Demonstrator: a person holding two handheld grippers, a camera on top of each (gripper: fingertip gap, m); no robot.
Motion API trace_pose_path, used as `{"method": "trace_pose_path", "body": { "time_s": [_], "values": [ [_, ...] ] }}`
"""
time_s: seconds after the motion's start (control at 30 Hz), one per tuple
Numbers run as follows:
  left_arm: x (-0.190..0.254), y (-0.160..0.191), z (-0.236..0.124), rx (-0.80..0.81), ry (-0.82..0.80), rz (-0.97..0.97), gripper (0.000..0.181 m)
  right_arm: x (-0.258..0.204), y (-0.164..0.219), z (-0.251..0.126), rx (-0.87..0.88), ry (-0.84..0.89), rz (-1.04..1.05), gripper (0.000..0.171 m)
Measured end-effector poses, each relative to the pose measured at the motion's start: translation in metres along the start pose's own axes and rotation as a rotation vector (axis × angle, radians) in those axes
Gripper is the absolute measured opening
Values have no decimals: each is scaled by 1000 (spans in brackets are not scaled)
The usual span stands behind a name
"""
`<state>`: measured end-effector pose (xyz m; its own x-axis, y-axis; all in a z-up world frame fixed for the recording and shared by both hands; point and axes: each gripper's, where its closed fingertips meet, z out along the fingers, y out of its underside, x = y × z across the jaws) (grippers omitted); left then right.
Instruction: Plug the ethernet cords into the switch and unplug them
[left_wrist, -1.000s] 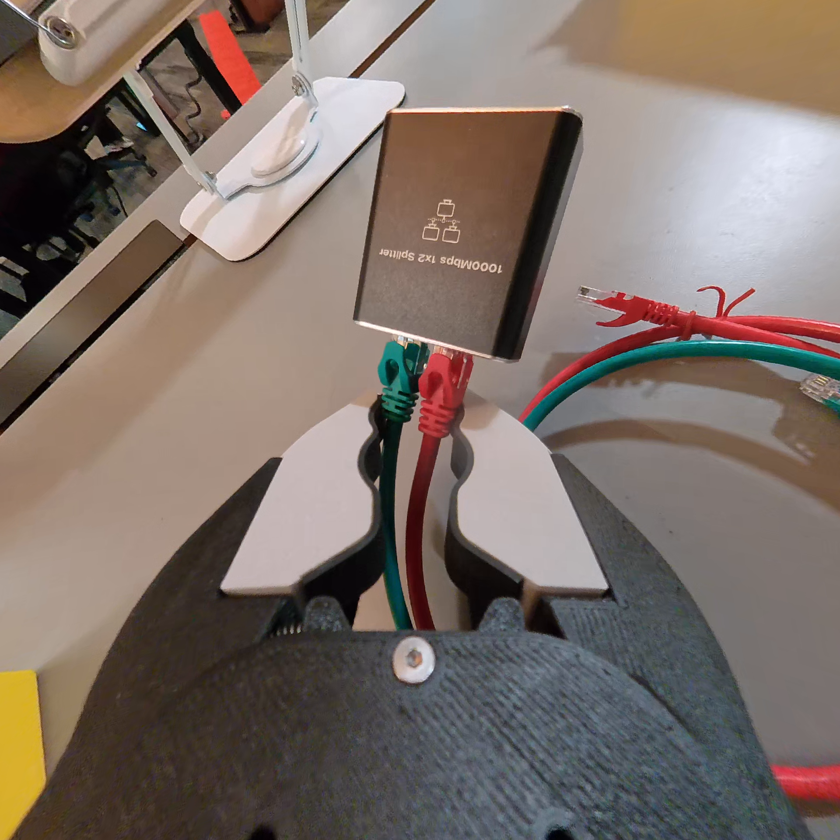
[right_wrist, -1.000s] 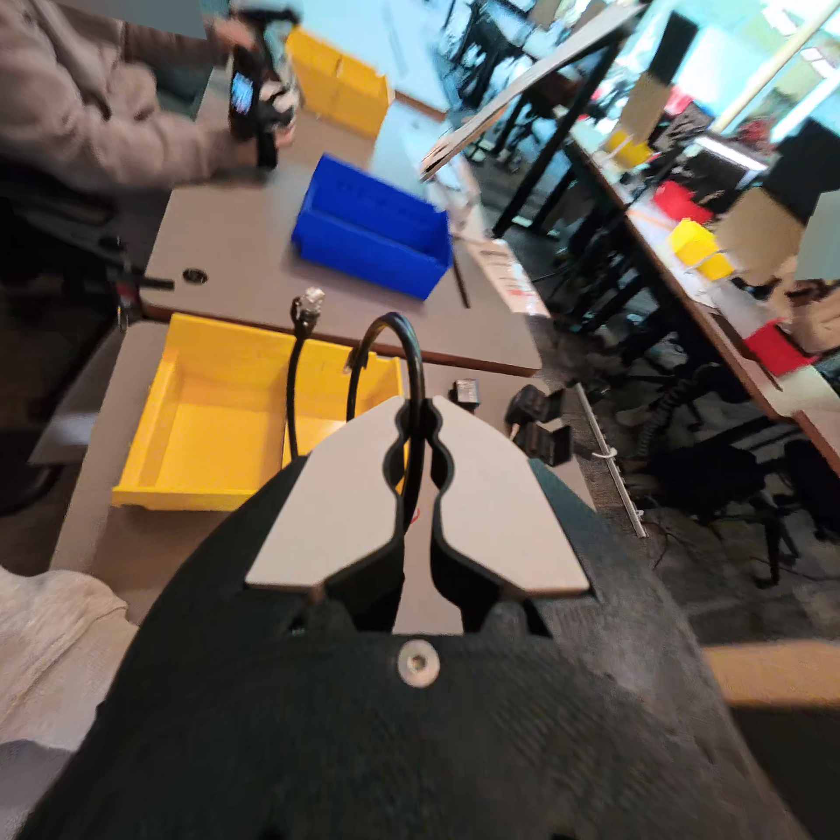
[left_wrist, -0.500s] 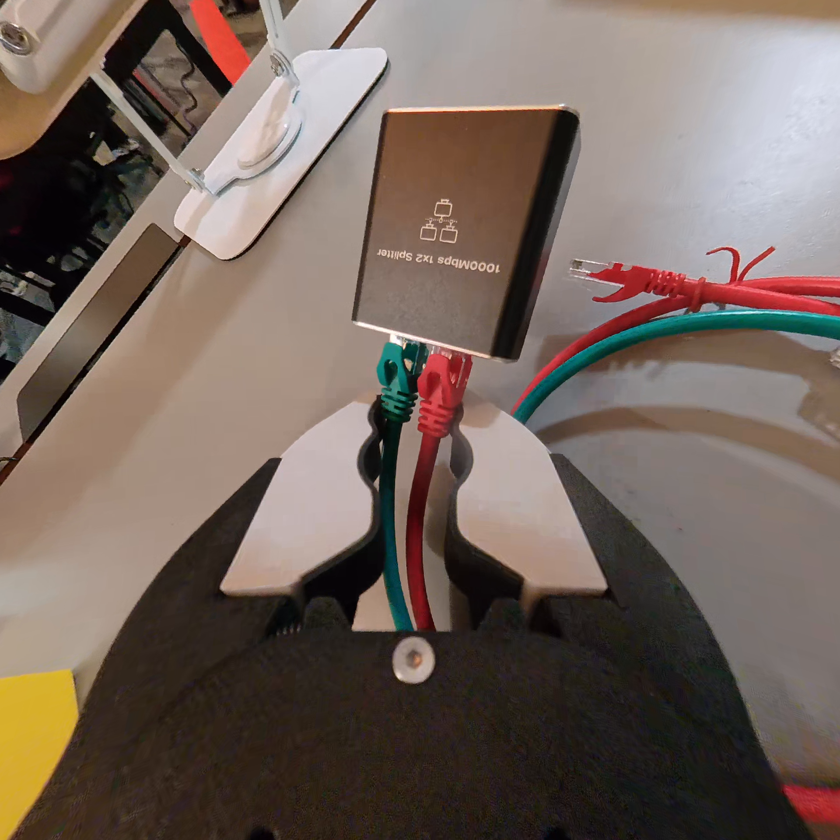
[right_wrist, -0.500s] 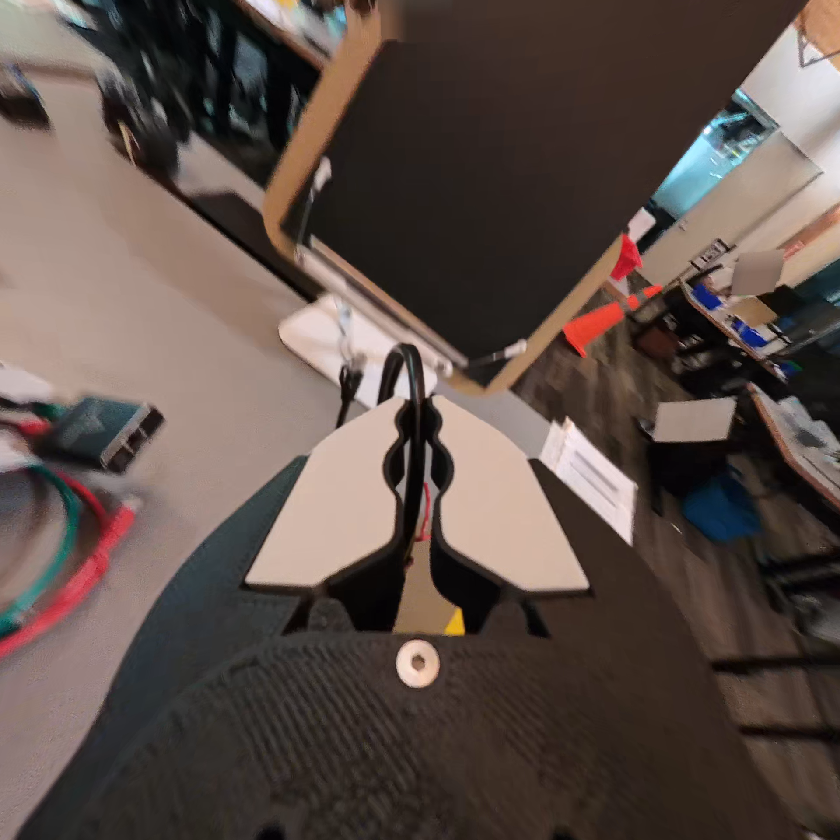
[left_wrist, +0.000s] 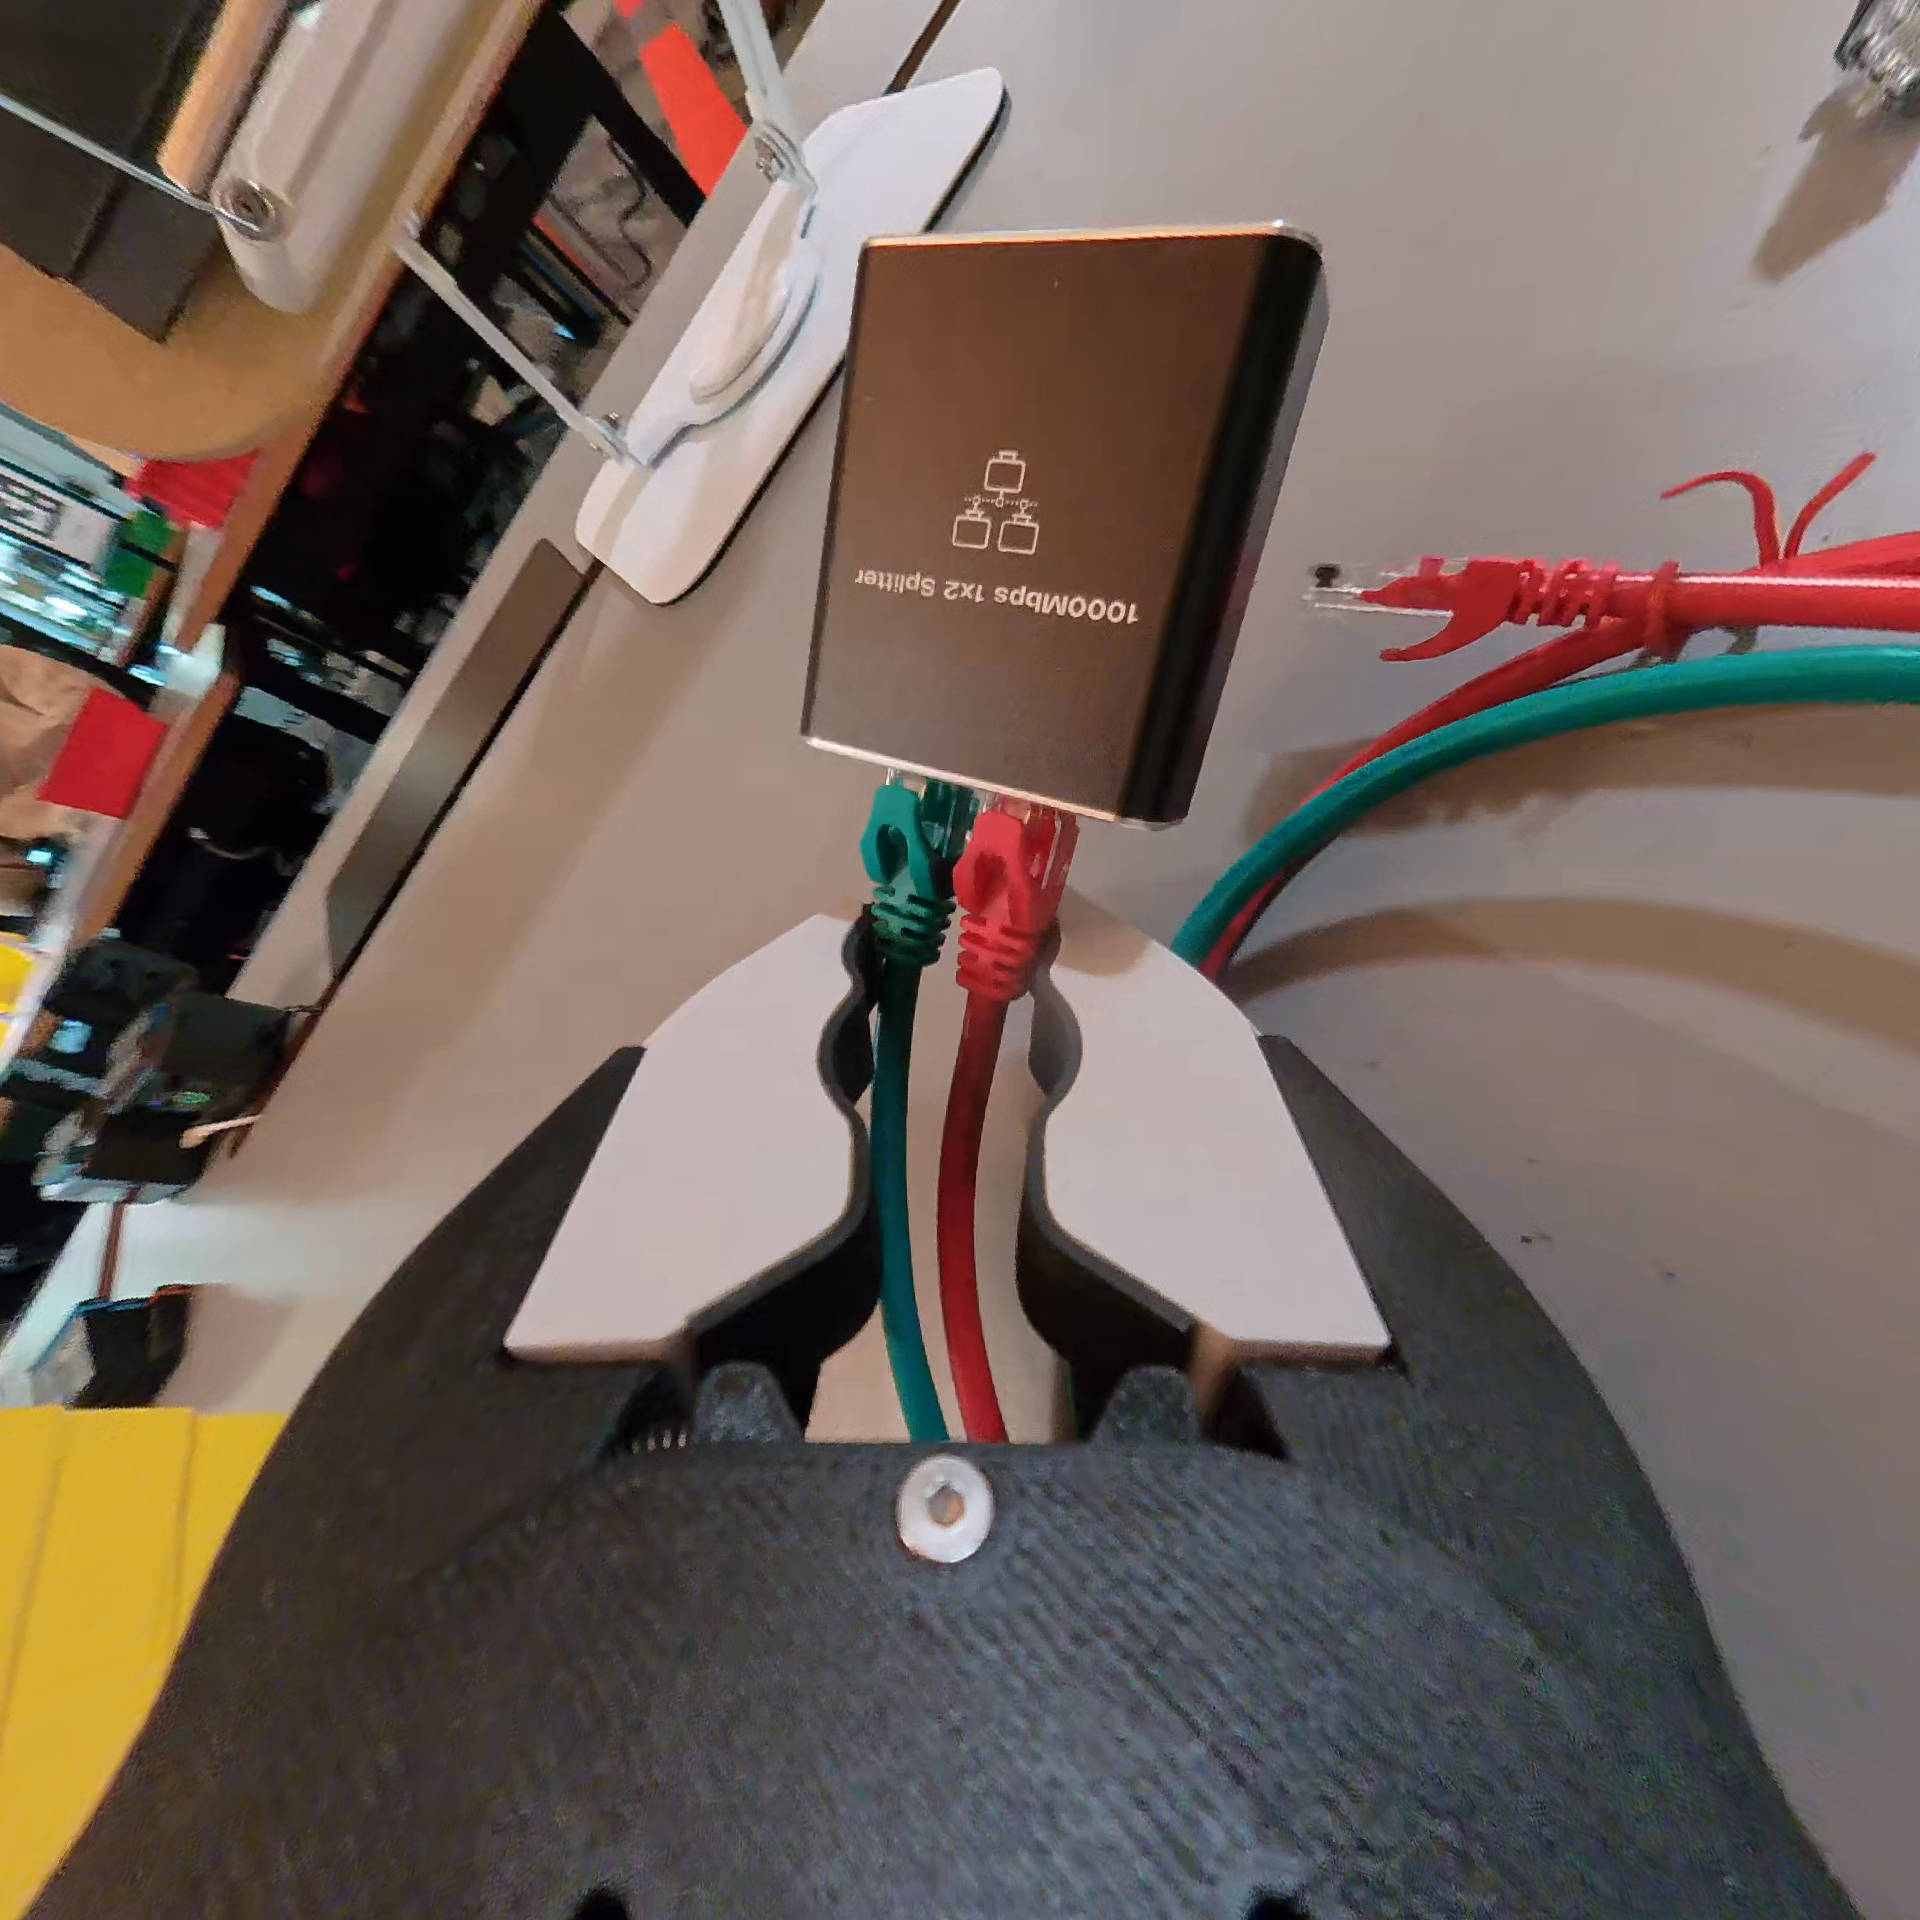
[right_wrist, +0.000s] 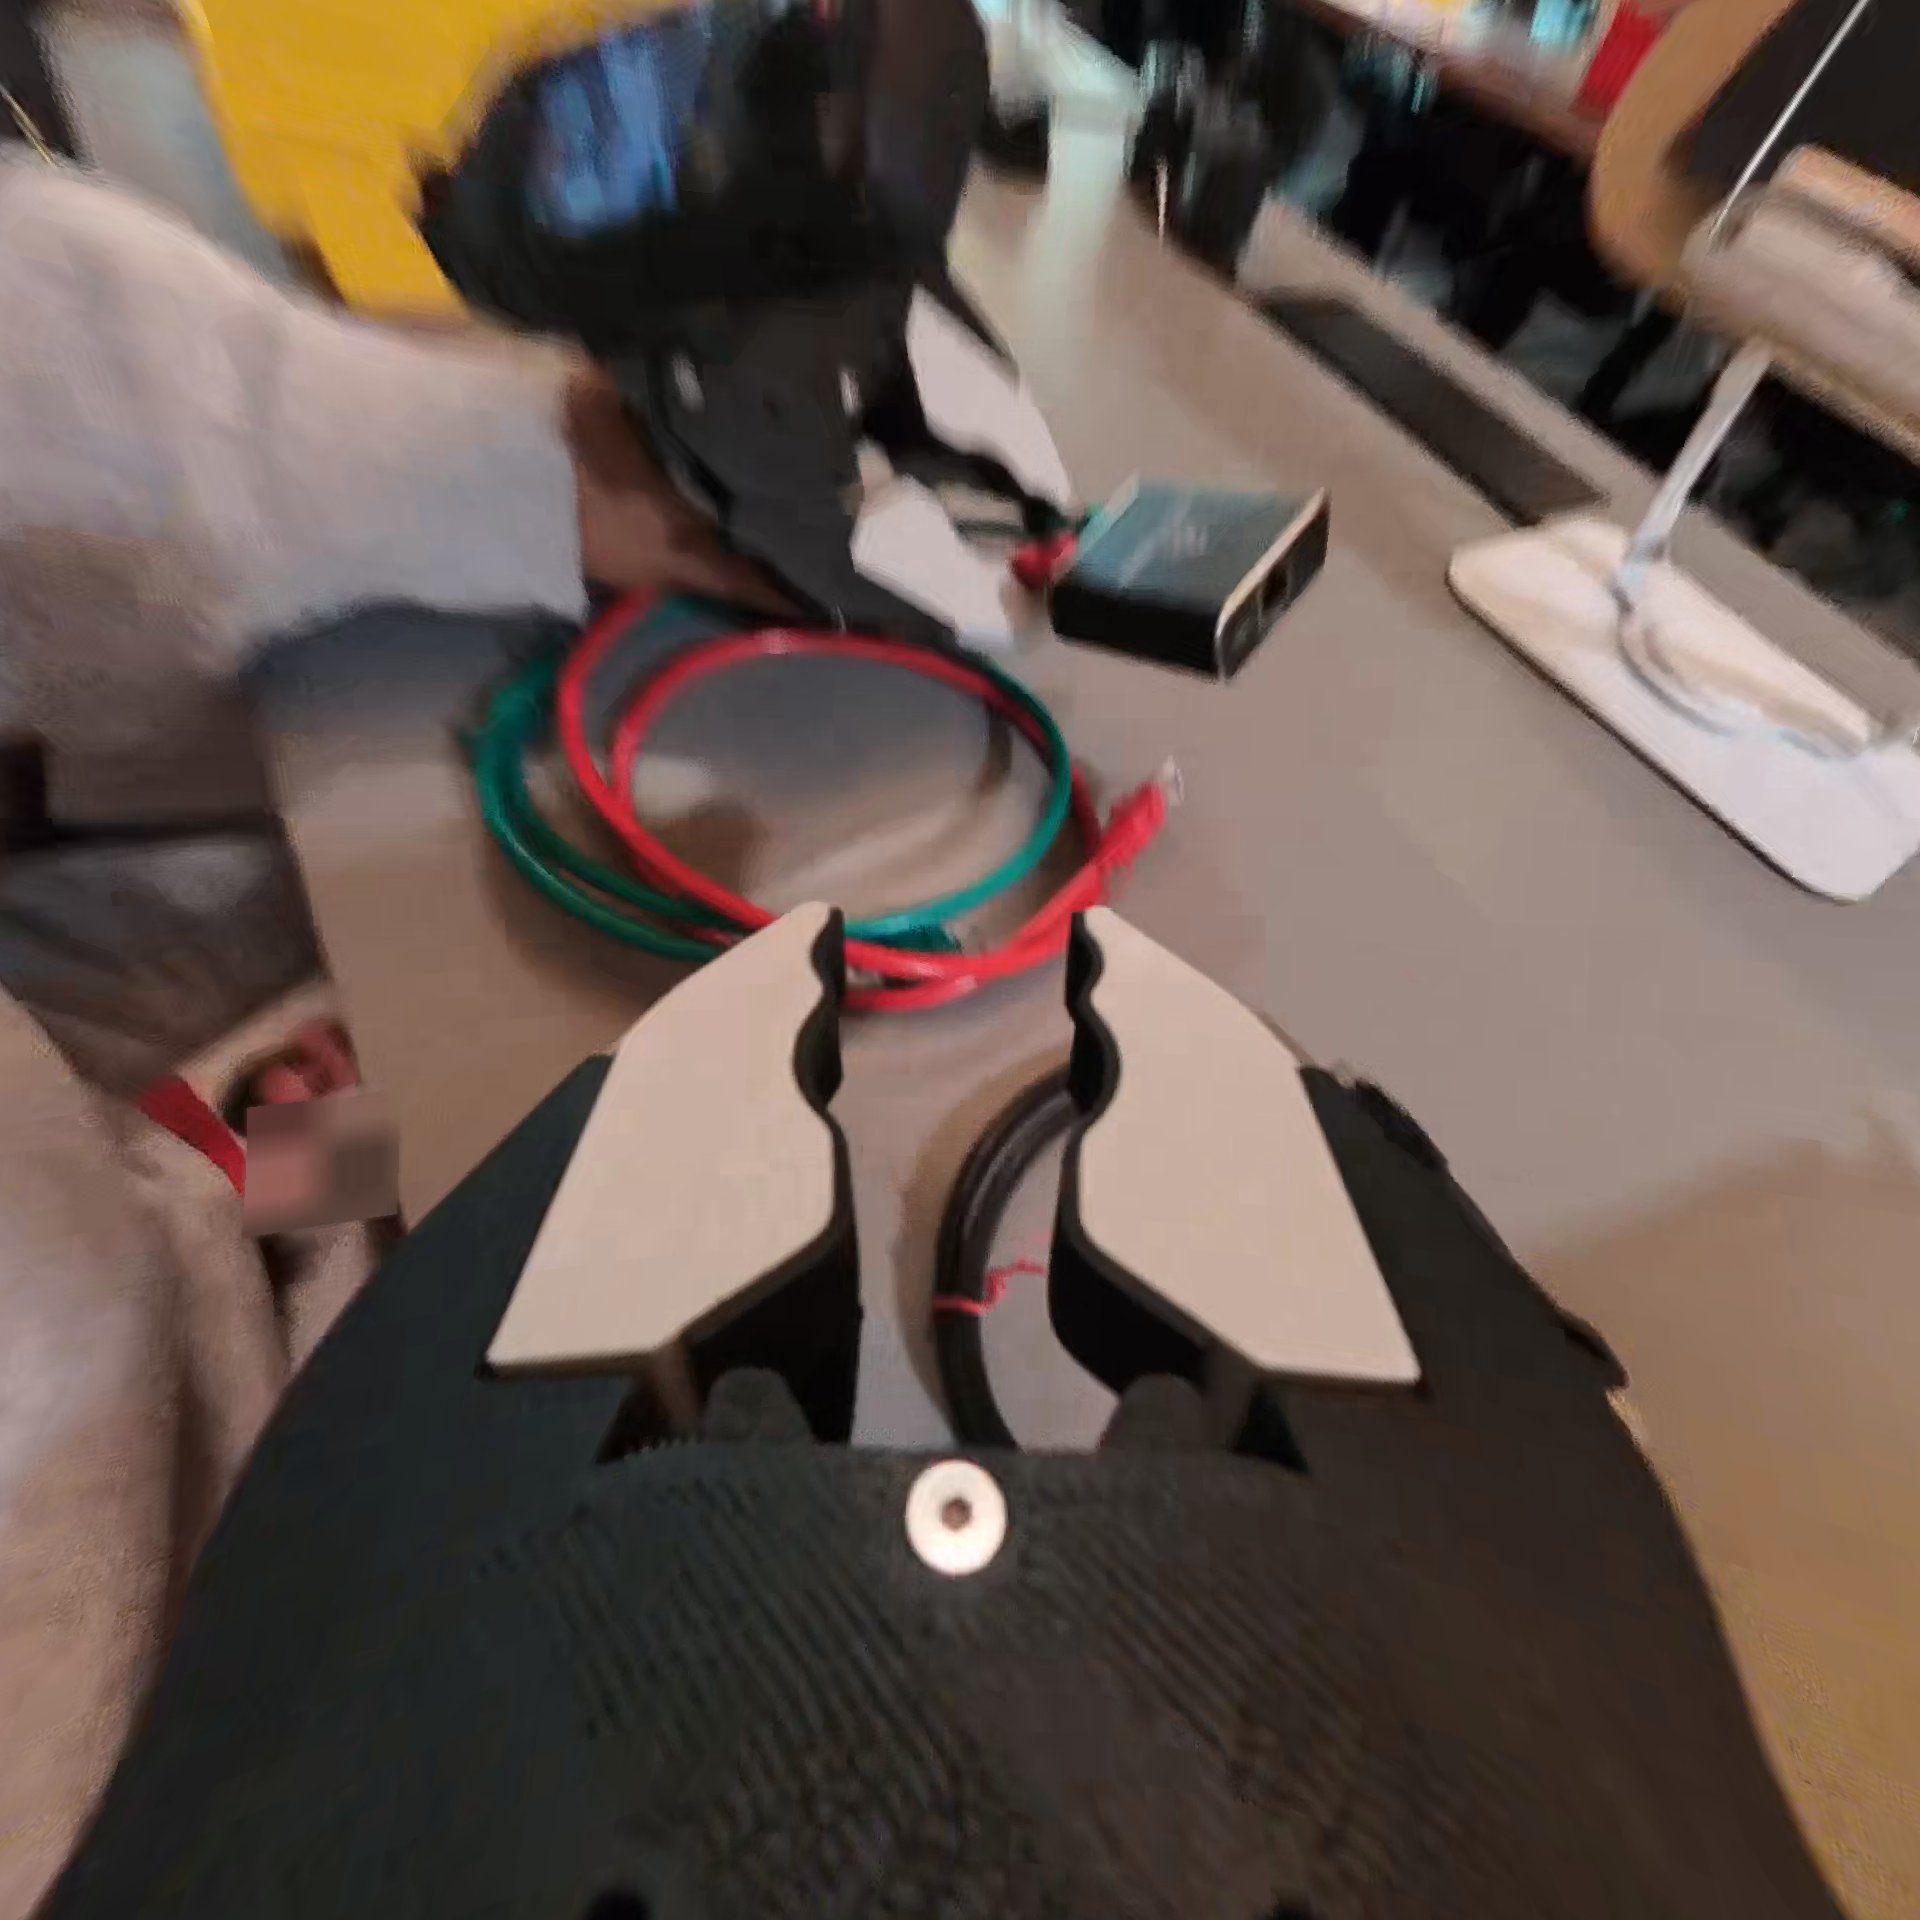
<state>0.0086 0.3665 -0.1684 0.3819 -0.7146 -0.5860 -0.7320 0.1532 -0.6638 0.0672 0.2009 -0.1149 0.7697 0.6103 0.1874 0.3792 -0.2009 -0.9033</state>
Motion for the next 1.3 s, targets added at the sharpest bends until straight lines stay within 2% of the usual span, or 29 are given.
{"method": "trace_pose_path", "body": {
  "time_s": [0.03,0.17,0.27,0.43,0.7,0.9,1.03,1.17,1.3],
  "values": [
    [0,0,0,1,-25,22,25,4,-10,-8,72,2,32,40],
    [3,1,1,-24,-64,103,26,51,-22,-39,242,134,119,28],
    [3,0,0,-12,-66,99,26,89,-4,-46,206,280,163,25],
    [11,-2,-2,12,-2,109,26,98,15,-30,153,253,386,32],
    [17,-2,-3,23,121,39,26,115,22,-24,59,441,173,31],
    [20,-2,-2,28,179,18,26,152,-13,-32,100,601,-134,28],
    [23,-5,1,45,239,29,26,166,-14,-30,136,592,-50,26],
    [27,-11,7,79,302,54,26,136,-7,-36,152,526,76,24],
    [30,-17,12,103,355,65,26,127,11,-40,51,544,0,23]
  ]
}}
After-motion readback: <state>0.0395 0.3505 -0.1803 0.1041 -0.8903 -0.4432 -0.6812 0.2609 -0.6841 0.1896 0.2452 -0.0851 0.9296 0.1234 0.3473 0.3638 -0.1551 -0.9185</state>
